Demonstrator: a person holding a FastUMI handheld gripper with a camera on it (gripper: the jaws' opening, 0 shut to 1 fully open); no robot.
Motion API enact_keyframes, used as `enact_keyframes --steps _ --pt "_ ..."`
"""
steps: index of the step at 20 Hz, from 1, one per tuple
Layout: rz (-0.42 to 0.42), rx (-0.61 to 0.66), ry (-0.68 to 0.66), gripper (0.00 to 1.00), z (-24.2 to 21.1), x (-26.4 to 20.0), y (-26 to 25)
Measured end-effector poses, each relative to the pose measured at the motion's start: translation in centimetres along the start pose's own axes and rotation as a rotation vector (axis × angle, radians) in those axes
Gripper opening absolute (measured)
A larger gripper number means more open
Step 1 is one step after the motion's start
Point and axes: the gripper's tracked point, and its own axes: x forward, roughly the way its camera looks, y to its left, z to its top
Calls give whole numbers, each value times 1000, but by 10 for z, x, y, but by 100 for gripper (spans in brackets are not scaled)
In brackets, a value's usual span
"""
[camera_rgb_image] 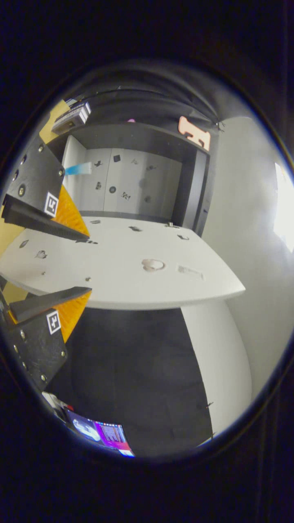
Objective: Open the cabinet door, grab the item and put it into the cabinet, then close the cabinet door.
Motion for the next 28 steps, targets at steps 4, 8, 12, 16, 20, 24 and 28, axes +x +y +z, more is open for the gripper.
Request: enact_keyframes --steps 4,8,12,16,20,24,28 --pt "-109 56 -24 68 12 -1 -55" --pt "-46 180 43 74 2 7 -64" --pt "30 218 77 73 -4 12 -62" --pt "41 289 105 73 -2 10 -69" --pt "6 286 103 73 -7 17 -100" --pt "0 227 133 73 -17 25 -100" --pt "21 221 146 72 -23 36 -90"
